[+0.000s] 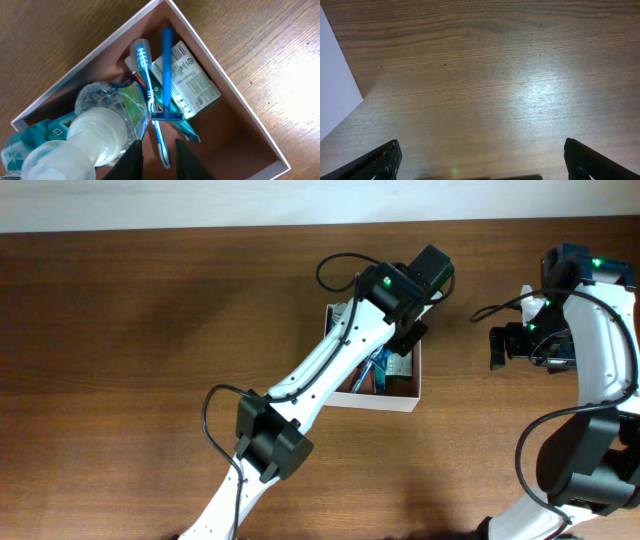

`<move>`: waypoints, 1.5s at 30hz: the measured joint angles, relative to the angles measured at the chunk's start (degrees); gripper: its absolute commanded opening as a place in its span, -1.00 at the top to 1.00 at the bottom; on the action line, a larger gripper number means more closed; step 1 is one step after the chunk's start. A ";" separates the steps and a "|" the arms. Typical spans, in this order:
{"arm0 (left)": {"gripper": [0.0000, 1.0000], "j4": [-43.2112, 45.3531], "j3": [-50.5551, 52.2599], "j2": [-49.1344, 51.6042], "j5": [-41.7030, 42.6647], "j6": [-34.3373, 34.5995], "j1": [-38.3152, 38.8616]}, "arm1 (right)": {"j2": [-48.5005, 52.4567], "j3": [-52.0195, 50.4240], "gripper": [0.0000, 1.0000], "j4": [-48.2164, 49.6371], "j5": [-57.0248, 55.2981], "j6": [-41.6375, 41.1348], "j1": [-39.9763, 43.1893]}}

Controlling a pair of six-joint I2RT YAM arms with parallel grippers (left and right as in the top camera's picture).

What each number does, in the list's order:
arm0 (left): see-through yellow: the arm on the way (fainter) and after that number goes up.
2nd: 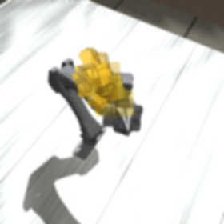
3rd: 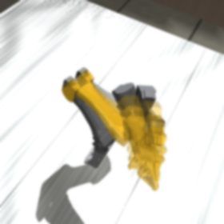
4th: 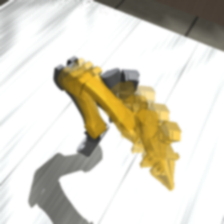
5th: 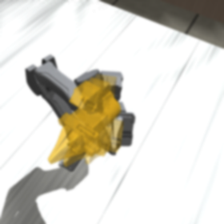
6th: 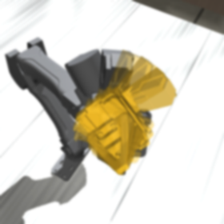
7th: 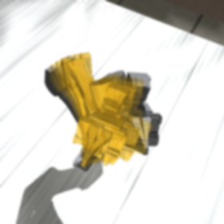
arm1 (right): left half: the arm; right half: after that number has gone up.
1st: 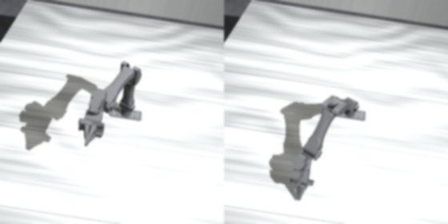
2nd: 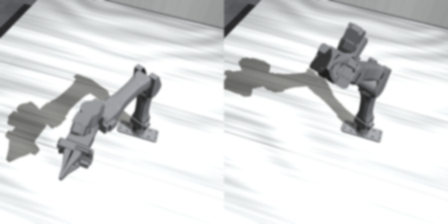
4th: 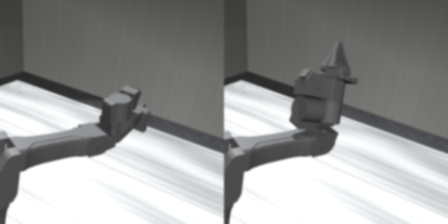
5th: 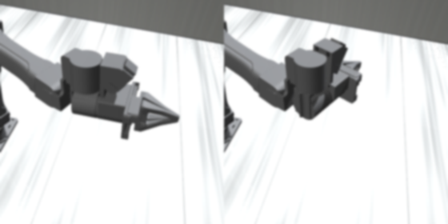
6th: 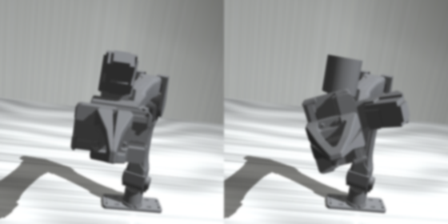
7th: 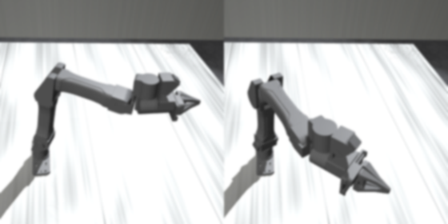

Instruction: Pack container

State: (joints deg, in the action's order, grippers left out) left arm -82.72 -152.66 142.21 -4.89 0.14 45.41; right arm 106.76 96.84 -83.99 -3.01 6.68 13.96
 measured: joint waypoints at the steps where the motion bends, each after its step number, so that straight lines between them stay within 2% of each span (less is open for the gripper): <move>1: 0.32 0.00 0.00 0.00 0.11 0.11 0.04 | 0.00 0.00 -0.97 0.00 0.00 0.00 0.00; 4: 0.27 -0.15 -0.02 0.00 0.28 0.28 0.04 | 0.00 0.00 -0.97 0.00 0.00 0.02 0.00; 7: 0.03 -1.64 -0.44 0.00 0.66 0.31 0.04 | 0.00 0.00 -0.98 0.00 0.00 -0.02 0.00; 9: -0.25 -3.23 -1.81 0.04 1.05 0.13 0.04 | 0.00 0.00 -0.97 0.00 0.00 -0.02 0.00; 10: -0.54 -4.31 -3.15 0.04 1.27 0.20 0.04 | 0.00 0.00 -0.97 0.00 0.00 0.00 0.00; 11: -0.93 -5.25 -4.52 0.04 1.44 0.15 0.04 | 0.00 0.00 -0.97 0.00 0.00 0.02 0.00; 12: -0.99 -6.23 -6.16 0.04 1.49 0.15 0.04 | 0.00 0.00 -0.97 0.00 -0.02 0.02 0.00; 20: -0.99 -13.75 -17.20 -3.69 1.66 0.48 0.04 | 0.00 0.00 -0.97 0.00 0.00 0.00 0.00; 30: -0.99 -13.73 -17.05 -18.86 0.39 0.50 0.07 | 0.00 0.00 -0.97 0.00 0.00 0.00 0.00; 33: -0.99 -13.75 -11.54 -24.98 -2.23 0.66 0.04 | 0.00 0.00 -0.97 0.02 0.00 0.02 0.00; 37: -0.99 -13.77 0.85 -35.12 -5.31 3.06 -0.70 | 0.00 0.00 -0.97 0.00 -0.02 0.02 0.00; 45: -0.99 -13.68 28.87 -57.88 -9.86 14.01 -5.05 | 0.00 0.00 -0.97 0.02 -0.02 0.00 0.00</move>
State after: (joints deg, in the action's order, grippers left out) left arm -96.40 -123.79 84.33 -14.74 14.15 40.36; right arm 106.76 96.84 -83.96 -3.03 6.68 13.96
